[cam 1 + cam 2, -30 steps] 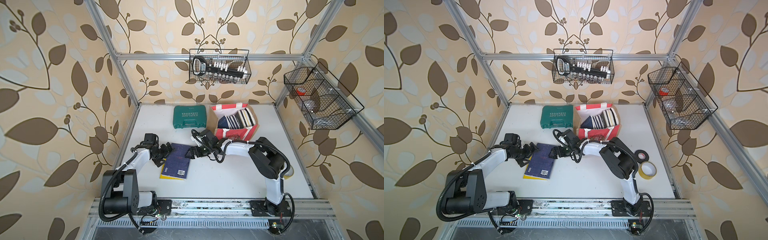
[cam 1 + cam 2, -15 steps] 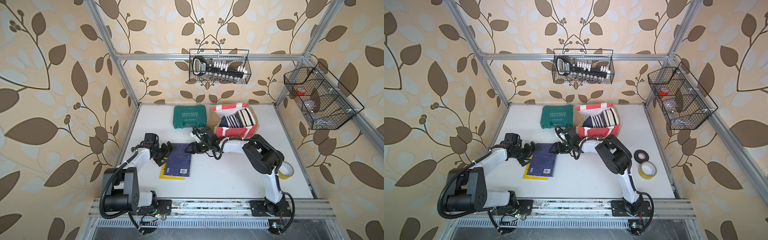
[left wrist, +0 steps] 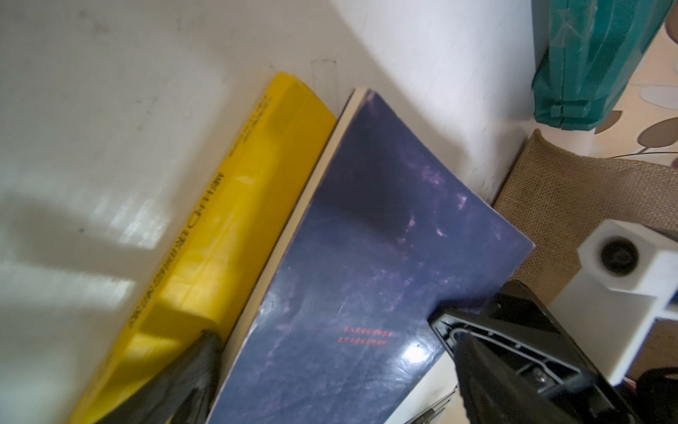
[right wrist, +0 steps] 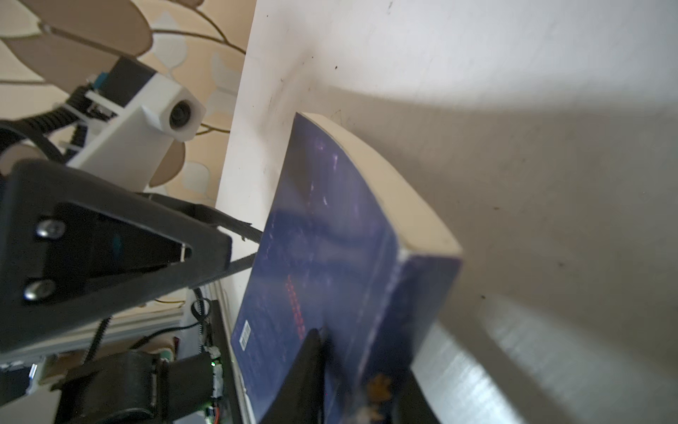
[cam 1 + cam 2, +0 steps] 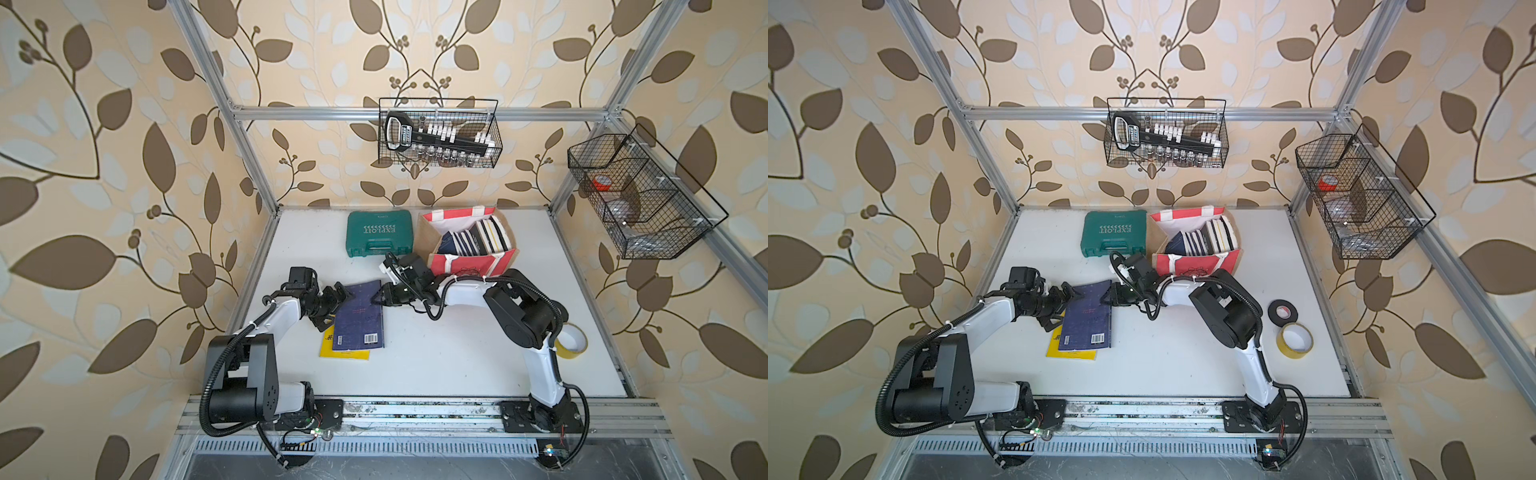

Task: Put the books into the canvas bag
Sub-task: Pick up the book from the book.

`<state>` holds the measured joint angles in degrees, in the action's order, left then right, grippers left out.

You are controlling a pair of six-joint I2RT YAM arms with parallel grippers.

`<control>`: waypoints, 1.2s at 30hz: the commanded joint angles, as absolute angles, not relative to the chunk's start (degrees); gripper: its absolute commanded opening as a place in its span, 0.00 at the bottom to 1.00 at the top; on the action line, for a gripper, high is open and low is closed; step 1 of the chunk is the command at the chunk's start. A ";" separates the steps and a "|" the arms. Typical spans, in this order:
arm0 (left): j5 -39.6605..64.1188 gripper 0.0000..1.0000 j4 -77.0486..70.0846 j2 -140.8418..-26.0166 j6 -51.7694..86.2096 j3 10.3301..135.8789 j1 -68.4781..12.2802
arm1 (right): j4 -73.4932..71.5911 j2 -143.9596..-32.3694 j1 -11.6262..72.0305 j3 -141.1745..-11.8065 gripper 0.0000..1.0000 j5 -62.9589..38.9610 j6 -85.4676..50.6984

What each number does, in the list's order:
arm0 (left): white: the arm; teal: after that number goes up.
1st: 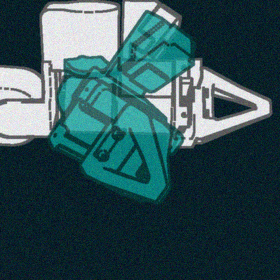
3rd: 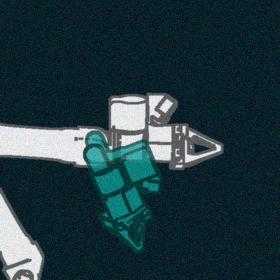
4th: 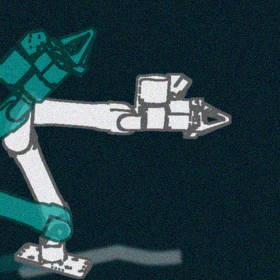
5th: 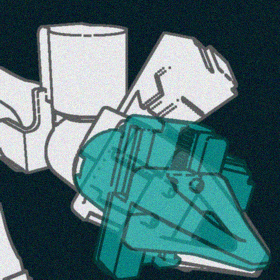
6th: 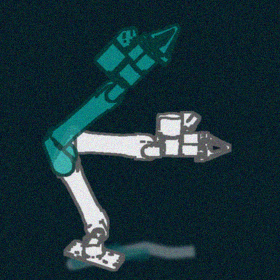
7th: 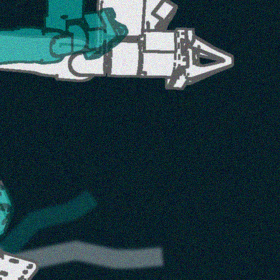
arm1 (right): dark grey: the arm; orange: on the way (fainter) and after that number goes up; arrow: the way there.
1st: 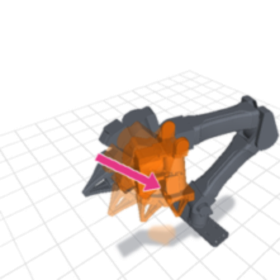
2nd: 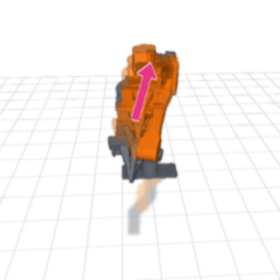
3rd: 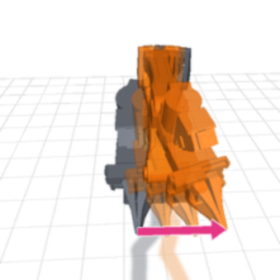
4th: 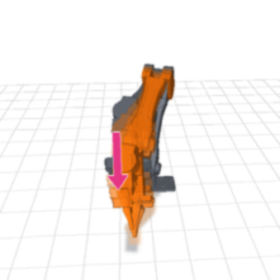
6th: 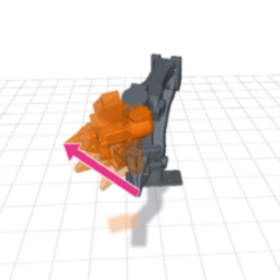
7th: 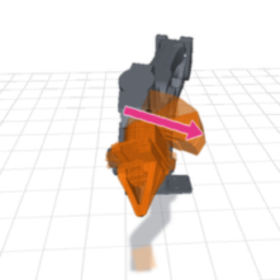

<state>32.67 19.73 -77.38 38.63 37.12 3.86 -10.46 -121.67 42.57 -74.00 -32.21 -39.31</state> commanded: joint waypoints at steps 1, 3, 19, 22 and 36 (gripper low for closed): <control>36.57 0.99 17.93 -78.00 39.64 35.79 3.96 | -10.64 -119.91 44.18 -74.27 0.10 -31.78 -38.16; 37.67 0.99 17.13 -77.00 39.89 35.68 3.96 | -10.29 -118.40 44.37 -73.72 0.03 -30.62 -37.81; 48.18 0.99 24.61 -65.07 32.97 46.70 3.95 | -11.16 -100.93 44.73 -70.39 0.00 -27.18 -37.57; 52.69 0.99 23.12 -64.14 32.50 47.61 3.94 | -10.85 -98.49 44.30 -70.47 0.00 -26.99 -37.42; 67.20 0.94 12.12 -62.40 35.53 48.61 2.14 | -15.48 -85.39 37.77 -67.74 0.00 -36.54 -39.82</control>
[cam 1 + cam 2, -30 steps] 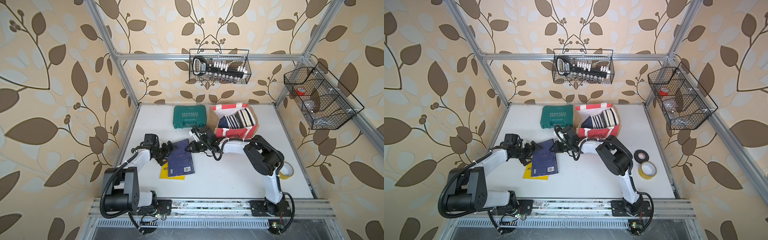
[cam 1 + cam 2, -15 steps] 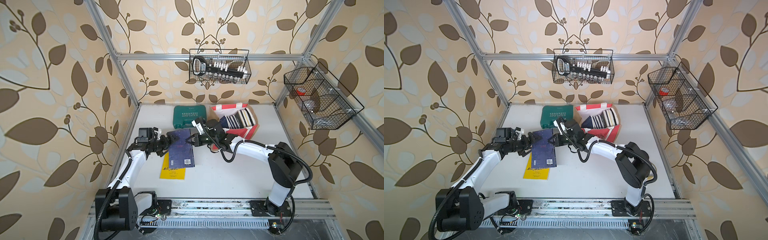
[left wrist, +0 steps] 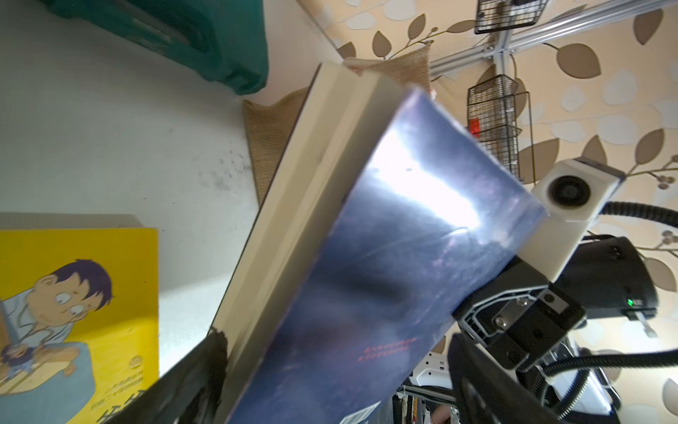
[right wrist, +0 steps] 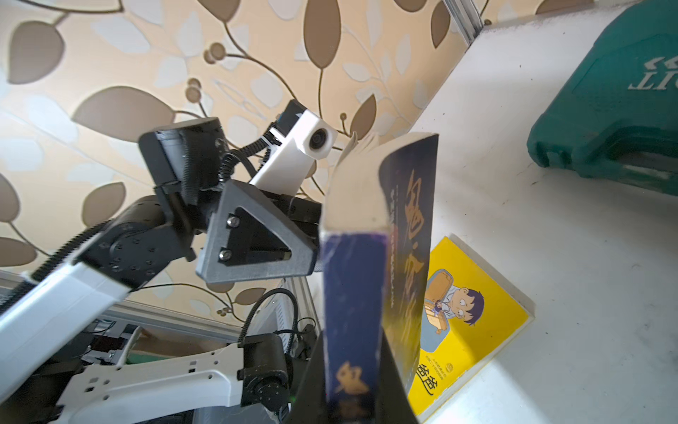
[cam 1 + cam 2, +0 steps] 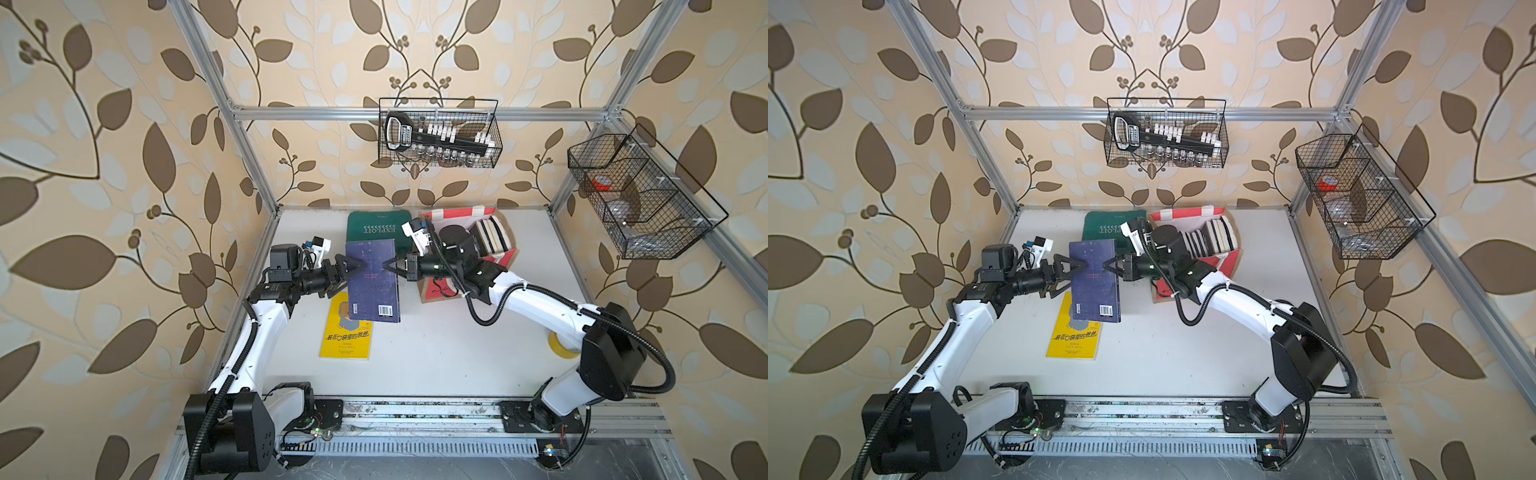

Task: Put the books into the canvas bag
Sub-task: Pick up the book from the book.

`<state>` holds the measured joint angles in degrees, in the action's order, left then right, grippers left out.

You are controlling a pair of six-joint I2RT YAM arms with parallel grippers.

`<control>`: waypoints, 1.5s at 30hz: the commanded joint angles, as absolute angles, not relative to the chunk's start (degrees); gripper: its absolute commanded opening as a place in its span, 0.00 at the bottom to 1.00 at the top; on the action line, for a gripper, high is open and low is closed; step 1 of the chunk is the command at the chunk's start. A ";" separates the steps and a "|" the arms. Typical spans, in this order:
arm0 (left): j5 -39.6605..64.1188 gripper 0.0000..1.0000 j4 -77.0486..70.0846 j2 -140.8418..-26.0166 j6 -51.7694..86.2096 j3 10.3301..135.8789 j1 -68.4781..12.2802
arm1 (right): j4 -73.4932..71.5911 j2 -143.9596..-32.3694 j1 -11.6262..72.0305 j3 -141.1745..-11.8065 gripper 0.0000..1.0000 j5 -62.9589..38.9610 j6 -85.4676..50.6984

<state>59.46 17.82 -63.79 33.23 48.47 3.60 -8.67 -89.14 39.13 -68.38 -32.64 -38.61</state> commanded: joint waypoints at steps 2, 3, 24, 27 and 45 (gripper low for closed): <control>68.48 0.96 10.36 -62.14 36.28 48.95 0.24 | -17.81 -83.96 36.15 -66.68 0.00 -39.66 -42.09; 68.77 0.97 10.19 -61.93 36.16 49.29 -0.64 | -19.94 -83.49 35.39 -65.95 0.00 -41.02 -43.73; 58.19 0.99 6.11 -60.85 38.06 50.80 -11.78 | -33.18 -73.50 27.70 -60.12 0.00 -48.37 -57.33; 58.79 0.99 -0.74 -61.09 42.55 49.14 -11.86 | -32.96 -72.15 27.04 -59.84 0.00 -48.35 -57.94; 66.14 0.99 -23.35 -62.90 53.72 45.87 -15.07 | -36.06 -71.17 22.54 -56.88 0.00 -49.77 -61.90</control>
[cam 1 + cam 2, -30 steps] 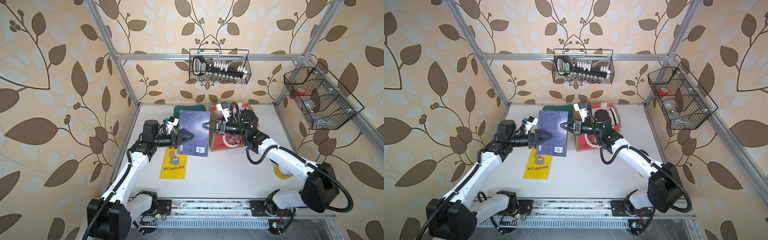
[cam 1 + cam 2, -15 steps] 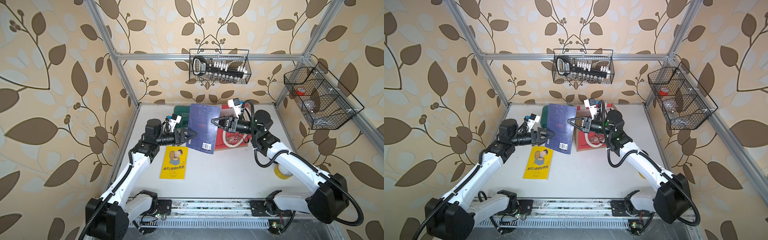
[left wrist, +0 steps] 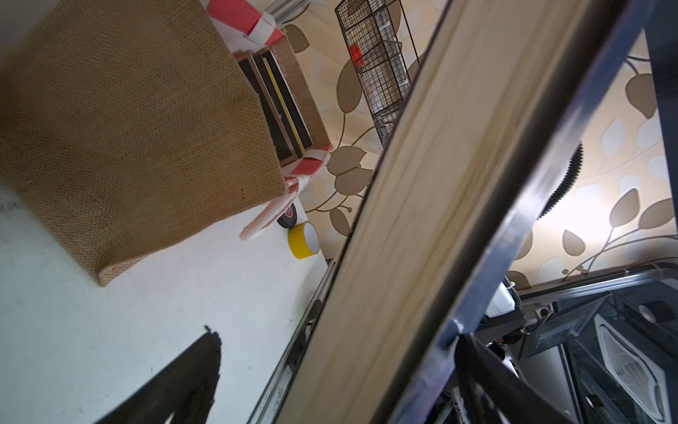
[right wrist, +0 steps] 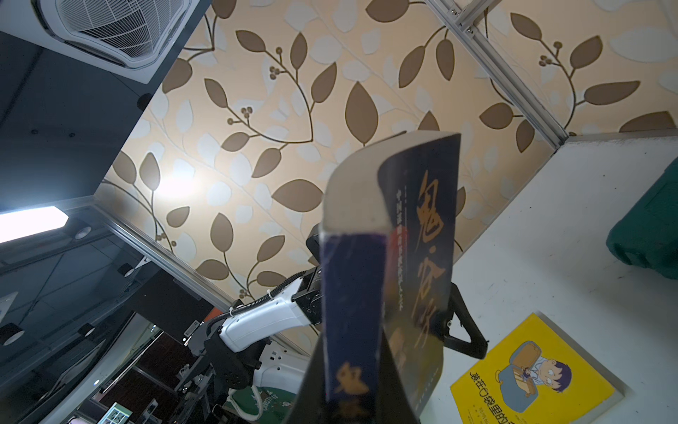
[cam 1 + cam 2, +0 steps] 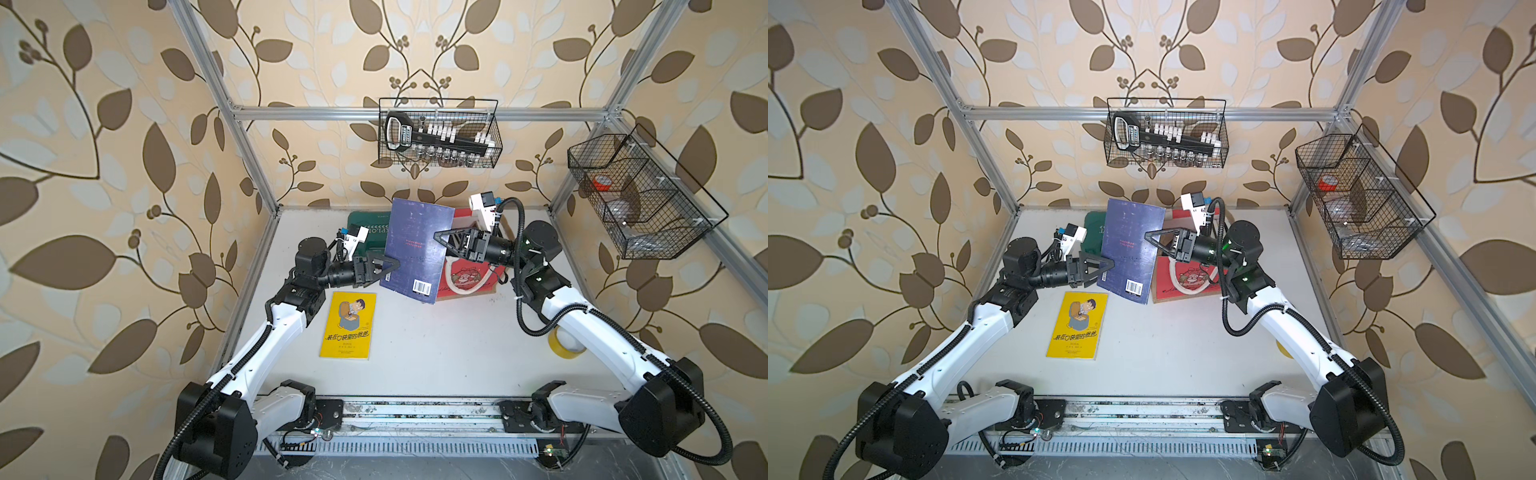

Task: Put the books into the canvas bag
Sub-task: Pick up the book from the book.

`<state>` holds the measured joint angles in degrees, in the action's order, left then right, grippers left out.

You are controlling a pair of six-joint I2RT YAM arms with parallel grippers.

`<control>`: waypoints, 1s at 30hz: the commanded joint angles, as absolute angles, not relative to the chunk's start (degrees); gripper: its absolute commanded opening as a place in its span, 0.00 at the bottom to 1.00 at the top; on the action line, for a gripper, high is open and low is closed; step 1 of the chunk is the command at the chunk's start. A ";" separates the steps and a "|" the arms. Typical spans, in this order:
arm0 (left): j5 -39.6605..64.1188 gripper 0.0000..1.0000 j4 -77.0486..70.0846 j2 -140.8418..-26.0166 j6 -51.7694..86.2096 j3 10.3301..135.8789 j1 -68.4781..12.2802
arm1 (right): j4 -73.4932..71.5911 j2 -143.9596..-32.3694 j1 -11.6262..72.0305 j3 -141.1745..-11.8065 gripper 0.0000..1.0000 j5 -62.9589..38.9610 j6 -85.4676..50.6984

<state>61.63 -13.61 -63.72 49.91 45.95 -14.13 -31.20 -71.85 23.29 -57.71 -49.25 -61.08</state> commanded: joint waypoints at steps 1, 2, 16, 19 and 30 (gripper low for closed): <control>66.88 0.99 -23.63 -62.44 53.80 45.99 -15.27 | -36.04 -71.27 22.04 -56.29 0.00 -49.48 -61.56; 67.35 0.98 -23.18 -61.71 53.43 46.12 -15.38 | -36.01 -71.35 21.43 -55.62 0.00 -49.27 -61.31; 67.83 0.58 -10.32 -58.75 44.59 49.02 -15.55 | -26.90 -69.65 18.40 -53.88 0.00 -46.47 -51.38; 67.46 0.42 -6.03 -59.30 41.89 50.30 -15.55 | -26.57 -69.05 18.43 -53.79 0.00 -47.15 -50.67; 70.24 0.00 22.52 -60.76 21.56 59.98 -15.56 | -22.32 -67.31 17.84 -55.52 0.36 -60.98 -49.15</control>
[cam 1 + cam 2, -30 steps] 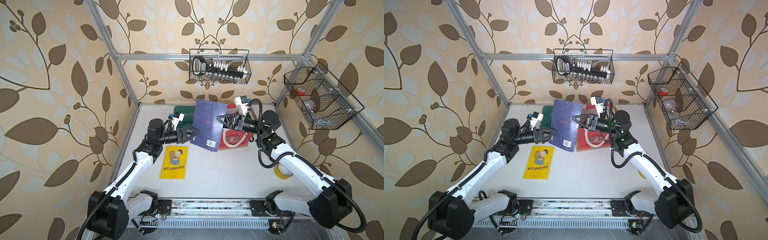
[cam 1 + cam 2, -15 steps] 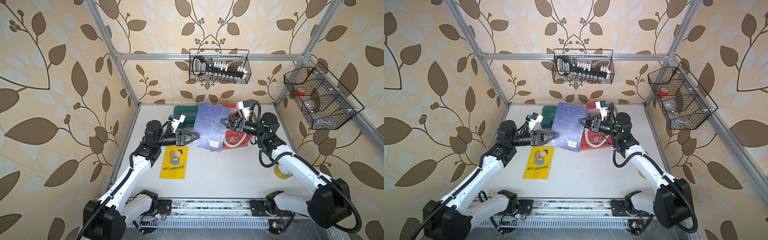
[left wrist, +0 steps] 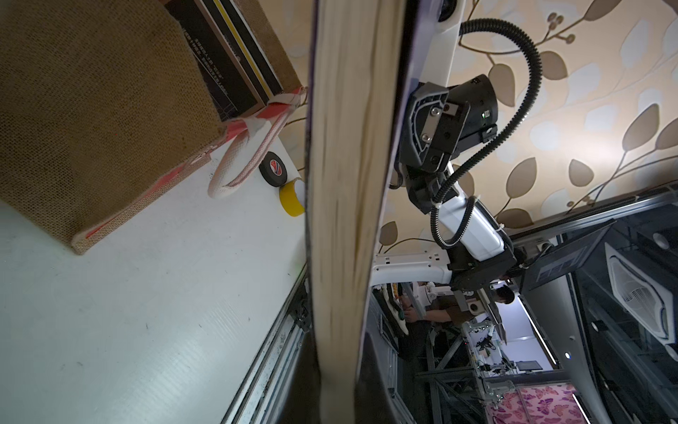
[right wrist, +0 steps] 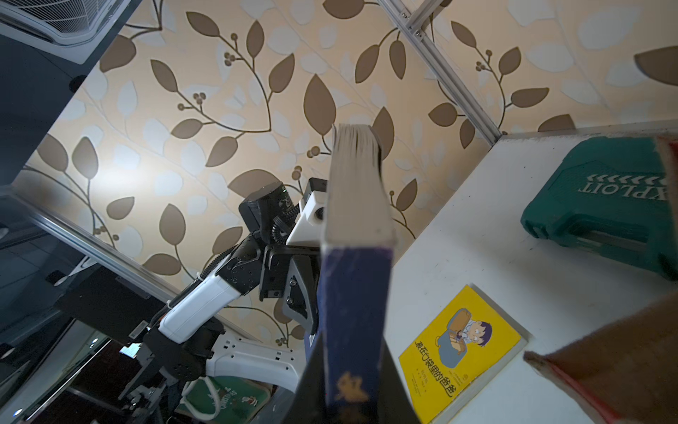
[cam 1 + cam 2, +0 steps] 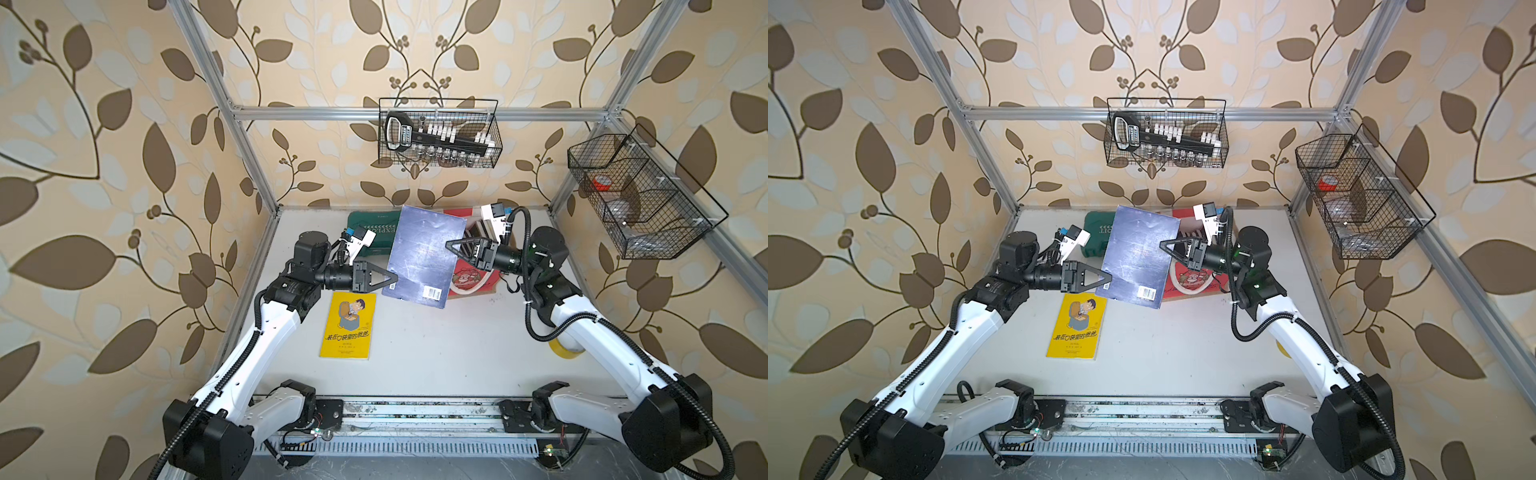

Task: Put the books into the canvas bag
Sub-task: Pick up the book from the book.

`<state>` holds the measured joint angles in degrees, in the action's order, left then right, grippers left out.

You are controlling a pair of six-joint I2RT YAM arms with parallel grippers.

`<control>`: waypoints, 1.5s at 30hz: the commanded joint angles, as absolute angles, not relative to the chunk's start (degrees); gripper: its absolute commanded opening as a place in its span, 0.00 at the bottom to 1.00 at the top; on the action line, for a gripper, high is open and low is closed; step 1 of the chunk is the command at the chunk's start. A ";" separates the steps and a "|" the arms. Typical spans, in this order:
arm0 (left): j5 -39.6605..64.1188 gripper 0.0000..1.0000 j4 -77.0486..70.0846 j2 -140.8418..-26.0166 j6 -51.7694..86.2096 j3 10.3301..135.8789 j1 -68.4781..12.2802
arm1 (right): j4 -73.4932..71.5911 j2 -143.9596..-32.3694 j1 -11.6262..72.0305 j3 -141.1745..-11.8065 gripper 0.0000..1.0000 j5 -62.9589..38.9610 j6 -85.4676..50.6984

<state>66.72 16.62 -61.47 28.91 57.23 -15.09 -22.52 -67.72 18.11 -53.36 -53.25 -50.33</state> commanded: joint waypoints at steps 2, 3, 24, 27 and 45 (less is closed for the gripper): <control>71.32 0.00 21.93 -60.73 20.90 59.22 -15.56 | -19.88 -67.24 17.44 -56.35 0.49 -64.46 -47.86; 71.86 0.00 22.05 -60.82 20.41 59.20 -15.56 | -18.11 -67.28 17.12 -57.01 0.53 -65.80 -46.77; 63.47 0.00 34.98 -64.95 9.05 61.18 -22.15 | 44.62 -66.07 19.82 -73.07 0.43 -55.33 -18.25; 63.03 0.00 35.29 -64.48 8.89 61.04 -22.24 | 46.62 -65.53 21.47 -72.21 0.43 -53.70 -17.55; 62.49 0.00 33.89 -64.12 10.80 59.33 -22.68 | 53.13 -62.93 21.40 -74.81 0.24 -43.04 -9.07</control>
